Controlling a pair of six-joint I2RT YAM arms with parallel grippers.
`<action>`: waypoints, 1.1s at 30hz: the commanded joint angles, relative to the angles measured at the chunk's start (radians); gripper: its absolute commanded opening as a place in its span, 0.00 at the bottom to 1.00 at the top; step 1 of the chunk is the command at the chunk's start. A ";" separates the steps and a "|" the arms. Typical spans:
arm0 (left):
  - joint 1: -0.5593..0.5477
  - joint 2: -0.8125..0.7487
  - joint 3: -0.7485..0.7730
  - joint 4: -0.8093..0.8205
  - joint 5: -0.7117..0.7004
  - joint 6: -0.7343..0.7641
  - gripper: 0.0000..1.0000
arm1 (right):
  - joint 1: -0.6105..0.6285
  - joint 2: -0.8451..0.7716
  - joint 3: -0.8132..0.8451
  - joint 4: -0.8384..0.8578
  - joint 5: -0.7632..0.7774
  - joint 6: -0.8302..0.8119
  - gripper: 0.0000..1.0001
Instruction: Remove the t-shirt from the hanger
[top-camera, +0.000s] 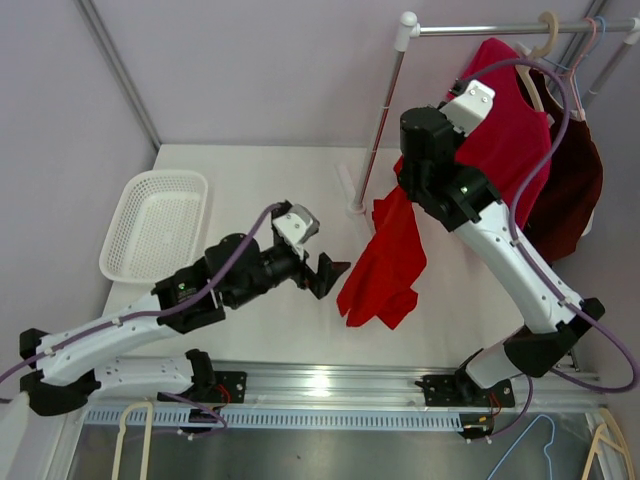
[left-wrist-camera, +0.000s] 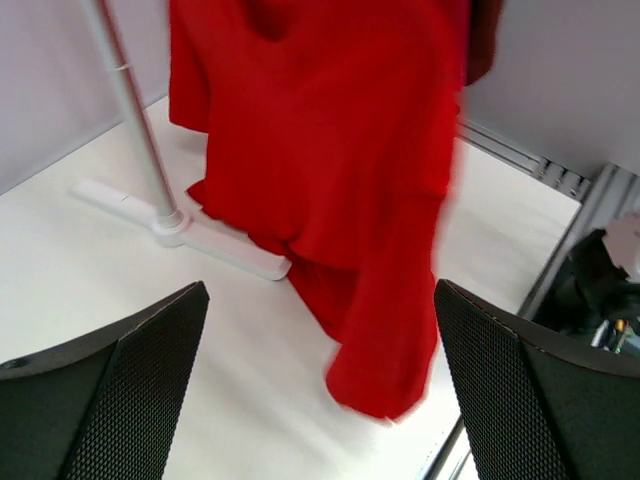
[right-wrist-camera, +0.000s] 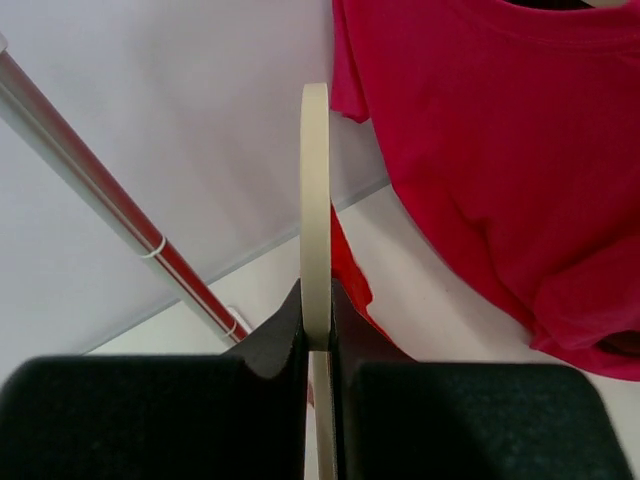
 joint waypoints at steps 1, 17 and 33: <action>-0.084 0.011 -0.037 0.165 -0.078 0.107 1.00 | 0.003 0.053 0.105 0.005 0.122 0.031 0.00; -0.098 0.155 -0.109 0.402 0.003 0.144 1.00 | 0.008 0.061 0.134 0.042 0.027 0.008 0.00; -0.124 0.180 -0.103 0.397 0.037 0.144 0.01 | -0.072 0.043 0.114 0.060 -0.117 -0.030 0.00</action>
